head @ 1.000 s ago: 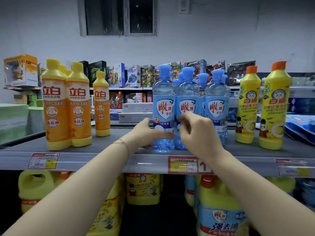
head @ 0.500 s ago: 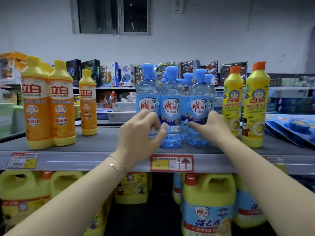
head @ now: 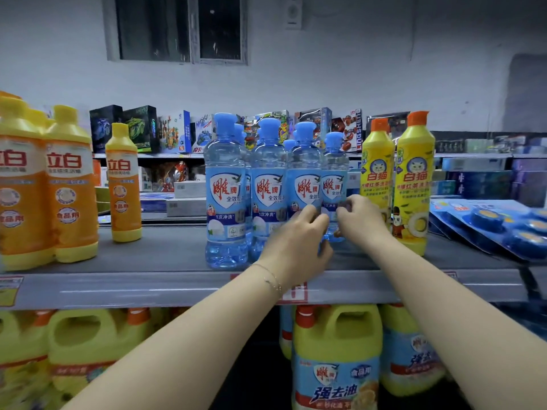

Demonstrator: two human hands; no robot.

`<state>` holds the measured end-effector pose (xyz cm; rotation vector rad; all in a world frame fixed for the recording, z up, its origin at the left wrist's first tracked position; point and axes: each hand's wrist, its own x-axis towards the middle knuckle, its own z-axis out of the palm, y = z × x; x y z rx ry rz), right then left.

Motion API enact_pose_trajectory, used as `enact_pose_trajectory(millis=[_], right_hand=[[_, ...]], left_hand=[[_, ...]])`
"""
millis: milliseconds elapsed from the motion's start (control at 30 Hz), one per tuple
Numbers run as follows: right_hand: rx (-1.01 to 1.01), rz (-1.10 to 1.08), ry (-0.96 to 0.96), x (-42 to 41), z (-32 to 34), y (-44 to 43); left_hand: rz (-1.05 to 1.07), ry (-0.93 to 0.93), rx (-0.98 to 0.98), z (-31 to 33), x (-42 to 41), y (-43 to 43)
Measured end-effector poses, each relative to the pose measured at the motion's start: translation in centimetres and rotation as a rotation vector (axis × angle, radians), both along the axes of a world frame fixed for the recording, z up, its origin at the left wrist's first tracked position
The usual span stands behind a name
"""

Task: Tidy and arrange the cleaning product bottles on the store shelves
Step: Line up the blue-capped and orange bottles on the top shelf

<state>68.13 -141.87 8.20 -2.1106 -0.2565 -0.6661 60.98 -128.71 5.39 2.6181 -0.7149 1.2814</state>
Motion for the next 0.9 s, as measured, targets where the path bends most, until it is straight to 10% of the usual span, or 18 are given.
enact_pose_trajectory(millis=[467, 900], right_hand=[[-0.205, -0.175, 0.130, 4.9, 1.1, 2.7], [-0.161, 0.160, 0.157, -3.7, 1.6, -2.1]], left_hand=[[-0.061, 0.115, -0.081, -0.1, 0.2, 0.5], [-0.041, 0.219, -0.103, 0.1, -0.1, 0.3]])
